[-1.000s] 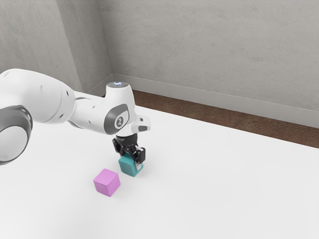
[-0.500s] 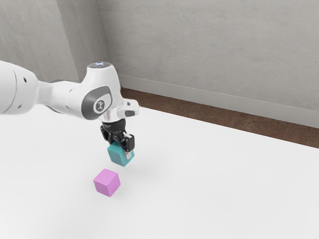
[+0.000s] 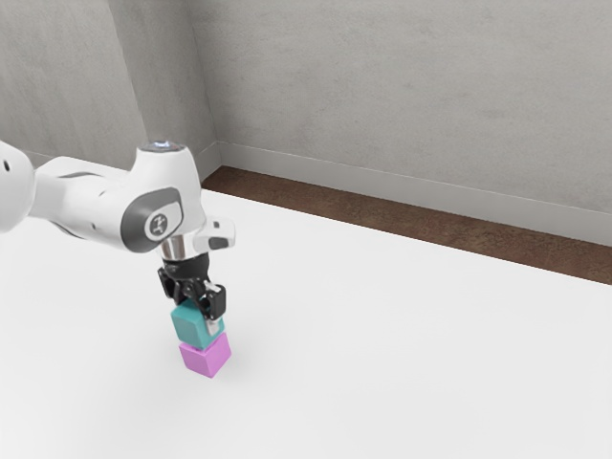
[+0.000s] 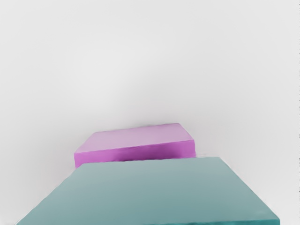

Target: Pick up the blue block with one arm, and put the blue block on the pink block with one arm

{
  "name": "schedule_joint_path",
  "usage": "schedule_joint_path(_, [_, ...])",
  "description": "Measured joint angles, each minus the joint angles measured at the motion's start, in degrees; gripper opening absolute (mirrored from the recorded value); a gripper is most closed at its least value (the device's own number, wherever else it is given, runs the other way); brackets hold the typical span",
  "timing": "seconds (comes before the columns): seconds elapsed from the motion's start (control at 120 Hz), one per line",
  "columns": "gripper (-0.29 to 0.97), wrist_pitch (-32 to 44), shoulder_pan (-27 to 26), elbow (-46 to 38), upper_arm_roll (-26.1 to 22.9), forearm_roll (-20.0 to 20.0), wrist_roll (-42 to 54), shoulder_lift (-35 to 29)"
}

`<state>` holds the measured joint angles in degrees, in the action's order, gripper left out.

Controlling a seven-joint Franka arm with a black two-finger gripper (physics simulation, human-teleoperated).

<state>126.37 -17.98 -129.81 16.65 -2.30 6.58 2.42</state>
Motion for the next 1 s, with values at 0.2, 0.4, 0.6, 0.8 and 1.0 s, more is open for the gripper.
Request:
schedule_joint_path(0.2, [0.40,0.0,-0.8,-0.7,0.0,0.4,-0.5,-0.1])
schedule_joint_path(0.4, [0.40,0.6,-0.5,-0.6,0.0,1.2,-0.8,0.1])
schedule_joint_path(0.6, [0.51,0.9,-0.2,-0.6,0.0,1.2,-1.0,0.5])
schedule_joint_path(0.8, [0.60,1.0,-0.4,-0.6,0.0,1.2,-1.0,0.5])
schedule_joint_path(1.0, [0.64,-1.2,-1.0,3.7,1.3,1.7,-1.0,0.0])
